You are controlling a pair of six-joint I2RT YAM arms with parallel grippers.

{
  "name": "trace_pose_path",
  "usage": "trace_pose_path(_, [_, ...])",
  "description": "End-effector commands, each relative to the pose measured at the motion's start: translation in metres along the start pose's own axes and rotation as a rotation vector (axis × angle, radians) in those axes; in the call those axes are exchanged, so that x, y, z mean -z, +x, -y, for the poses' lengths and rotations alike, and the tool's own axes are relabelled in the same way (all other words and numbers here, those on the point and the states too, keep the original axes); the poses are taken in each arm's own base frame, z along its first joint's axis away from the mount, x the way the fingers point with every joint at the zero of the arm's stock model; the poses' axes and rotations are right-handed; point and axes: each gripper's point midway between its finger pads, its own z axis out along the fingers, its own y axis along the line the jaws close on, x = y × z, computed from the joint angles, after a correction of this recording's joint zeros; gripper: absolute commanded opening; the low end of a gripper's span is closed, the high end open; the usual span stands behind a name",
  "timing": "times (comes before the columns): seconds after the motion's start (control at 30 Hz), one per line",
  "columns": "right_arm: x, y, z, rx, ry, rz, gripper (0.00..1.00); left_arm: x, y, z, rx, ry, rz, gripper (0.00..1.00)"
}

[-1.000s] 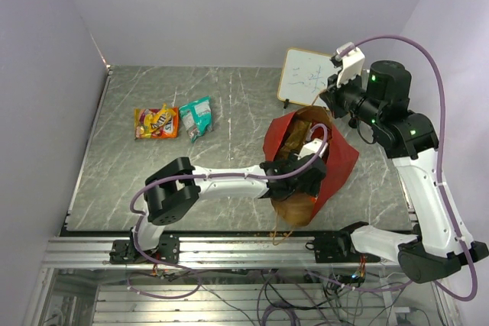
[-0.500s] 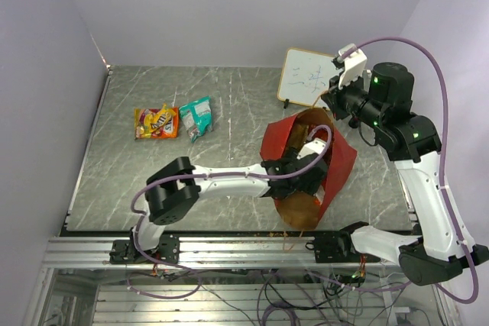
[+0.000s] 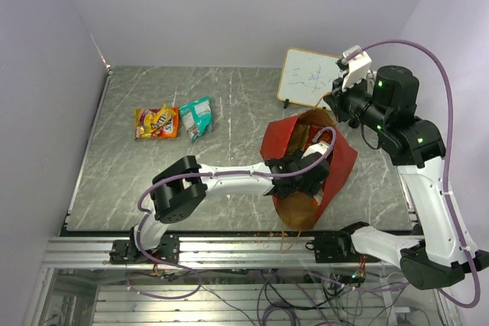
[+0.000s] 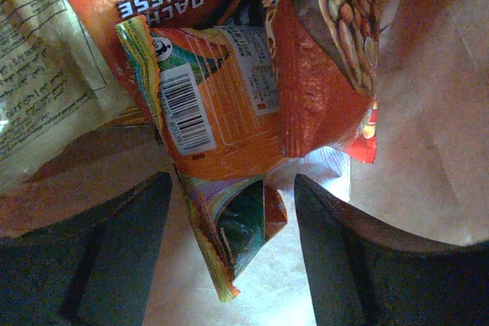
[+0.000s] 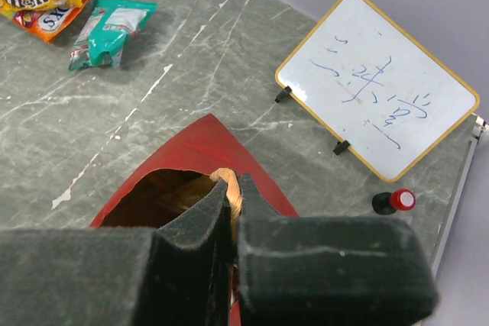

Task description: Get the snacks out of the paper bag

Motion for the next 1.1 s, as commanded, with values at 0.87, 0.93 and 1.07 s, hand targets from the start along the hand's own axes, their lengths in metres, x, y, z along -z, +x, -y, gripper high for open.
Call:
trace_pose_path(0.87, [0.013, -0.053, 0.023, -0.041, 0.131, 0.229, 0.00, 0.121, -0.104, 0.010, -0.069, 0.234, 0.123, 0.07])
trace_pose_path(0.93, [0.013, -0.053, 0.026, -0.047, 0.145, 0.231, 0.00, 0.141, -0.115, 0.011, -0.099, 0.274, 0.157, 0.07])
trace_pose_path(1.07, [0.010, -0.053, 0.028, -0.054, 0.158, 0.238, 0.00, 0.181, -0.137, 0.002, -0.129, 0.301, 0.247, 0.07])
